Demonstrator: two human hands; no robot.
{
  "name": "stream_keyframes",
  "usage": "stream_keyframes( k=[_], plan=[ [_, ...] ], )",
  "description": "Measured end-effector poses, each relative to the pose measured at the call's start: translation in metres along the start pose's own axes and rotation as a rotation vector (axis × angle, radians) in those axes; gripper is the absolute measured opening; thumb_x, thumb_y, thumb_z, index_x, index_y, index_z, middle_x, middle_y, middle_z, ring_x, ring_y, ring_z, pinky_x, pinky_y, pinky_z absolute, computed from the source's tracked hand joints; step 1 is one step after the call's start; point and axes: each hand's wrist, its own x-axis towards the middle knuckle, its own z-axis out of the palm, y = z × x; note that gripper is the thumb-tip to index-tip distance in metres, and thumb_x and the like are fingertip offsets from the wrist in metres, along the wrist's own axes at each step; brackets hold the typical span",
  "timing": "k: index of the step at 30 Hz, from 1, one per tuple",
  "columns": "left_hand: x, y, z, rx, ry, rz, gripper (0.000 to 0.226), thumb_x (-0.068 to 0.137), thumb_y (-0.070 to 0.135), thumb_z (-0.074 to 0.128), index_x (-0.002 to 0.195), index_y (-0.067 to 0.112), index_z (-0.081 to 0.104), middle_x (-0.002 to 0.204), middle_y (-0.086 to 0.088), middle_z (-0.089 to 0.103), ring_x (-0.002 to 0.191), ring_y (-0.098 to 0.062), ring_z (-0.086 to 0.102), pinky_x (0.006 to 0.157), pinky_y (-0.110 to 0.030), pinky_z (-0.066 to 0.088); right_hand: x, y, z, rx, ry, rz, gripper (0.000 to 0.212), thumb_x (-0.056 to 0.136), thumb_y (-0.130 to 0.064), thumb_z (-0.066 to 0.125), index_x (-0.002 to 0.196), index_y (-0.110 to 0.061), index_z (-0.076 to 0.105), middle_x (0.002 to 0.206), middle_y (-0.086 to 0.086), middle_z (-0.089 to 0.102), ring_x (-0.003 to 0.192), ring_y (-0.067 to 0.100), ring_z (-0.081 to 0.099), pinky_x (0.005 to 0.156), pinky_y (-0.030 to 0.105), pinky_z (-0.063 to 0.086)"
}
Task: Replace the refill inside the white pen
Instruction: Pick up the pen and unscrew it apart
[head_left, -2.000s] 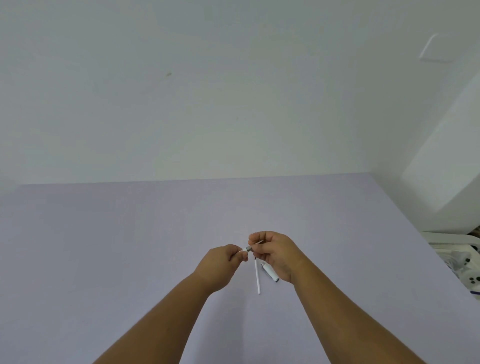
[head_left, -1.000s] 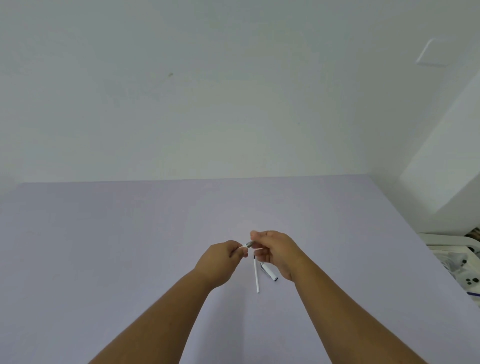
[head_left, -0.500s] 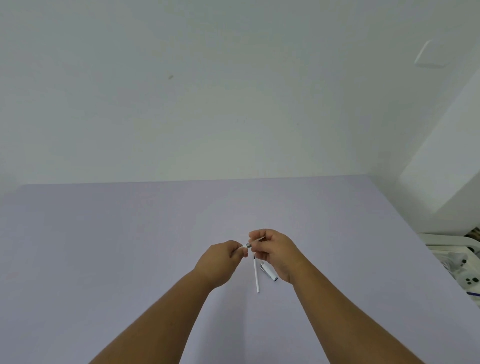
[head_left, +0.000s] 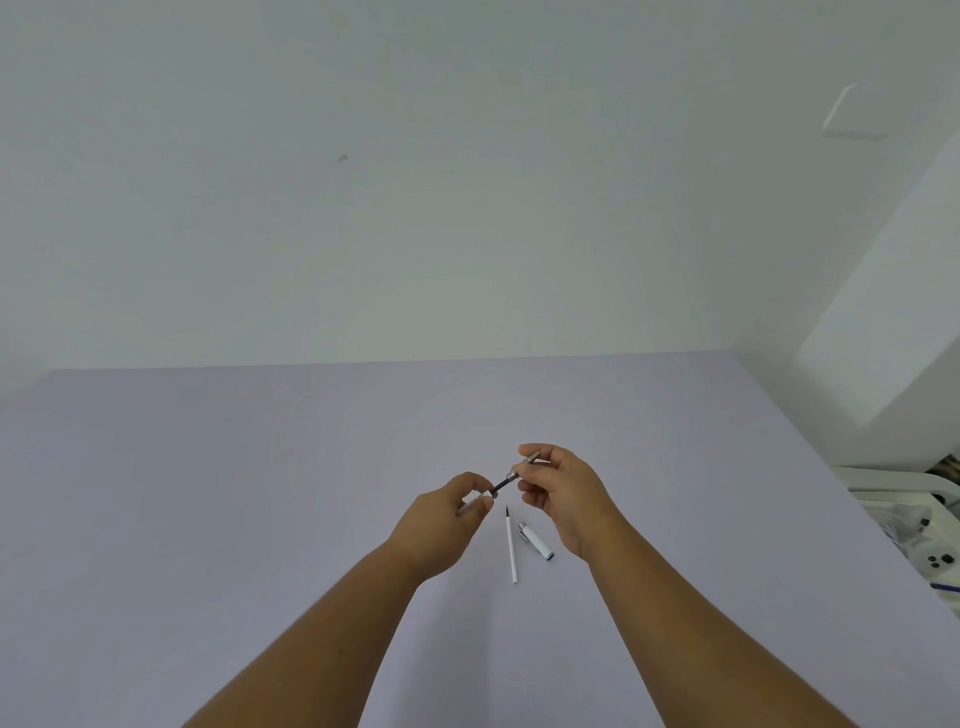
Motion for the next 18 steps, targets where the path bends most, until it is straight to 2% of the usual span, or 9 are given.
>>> stream_keyframes(
  k=[7, 10, 12, 15, 18],
  plan=[
    [-0.003, -0.003, 0.0, -0.091, 0.009, -0.013, 0.012, 0.095, 0.042, 0.043, 0.095, 0.045, 0.054, 0.055, 0.006, 0.036, 0.047, -0.011, 0.034, 0.047, -0.018, 0.036, 0.005, -0.006, 0.0, 0.036, 0.064, -0.018, 0.012, 0.084, -0.005, 0.064, 0.091, -0.014, 0.063, 0.084, 0.008, 0.066, 0.072, 0.018, 0.06, 0.069, 0.028, 0.054],
    [-0.004, -0.009, 0.002, -0.108, 0.009, -0.052, 0.012, 0.095, 0.042, 0.043, 0.095, 0.044, 0.055, 0.057, 0.006, 0.039, 0.047, -0.01, 0.036, 0.046, -0.016, 0.035, 0.012, -0.007, -0.01, 0.156, 0.167, -0.03, 0.011, 0.085, -0.004, 0.062, 0.09, -0.014, 0.06, 0.08, 0.008, 0.066, 0.068, 0.017, 0.059, 0.065, 0.026, 0.053],
    [-0.004, -0.014, 0.004, -0.122, 0.006, -0.08, 0.013, 0.095, 0.042, 0.042, 0.096, 0.043, 0.055, 0.061, 0.006, 0.042, 0.048, -0.009, 0.038, 0.045, -0.015, 0.035, 0.017, 0.002, -0.021, 0.144, 0.205, -0.004, 0.013, 0.086, -0.002, 0.058, 0.092, -0.013, 0.06, 0.075, 0.007, 0.064, 0.065, 0.017, 0.059, 0.064, 0.027, 0.054],
    [-0.003, -0.02, 0.009, -0.149, 0.007, -0.12, 0.014, 0.095, 0.042, 0.043, 0.098, 0.041, 0.056, 0.065, 0.006, 0.045, 0.051, -0.01, 0.04, 0.047, -0.017, 0.036, 0.024, 0.032, -0.04, -0.239, 0.217, 0.099, 0.022, 0.085, 0.0, 0.053, 0.102, -0.009, 0.063, 0.075, 0.006, 0.061, 0.062, 0.019, 0.058, 0.067, 0.03, 0.053],
    [0.0, -0.024, 0.016, -0.183, -0.005, -0.154, 0.014, 0.095, 0.041, 0.043, 0.097, 0.041, 0.057, 0.065, 0.005, 0.044, 0.05, -0.011, 0.039, 0.046, -0.017, 0.036, 0.029, 0.065, -0.055, -0.728, 0.21, 0.118, 0.023, 0.084, -0.008, 0.058, 0.107, -0.008, 0.063, 0.094, 0.011, 0.067, 0.078, 0.023, 0.06, 0.074, 0.031, 0.049]
  ],
)
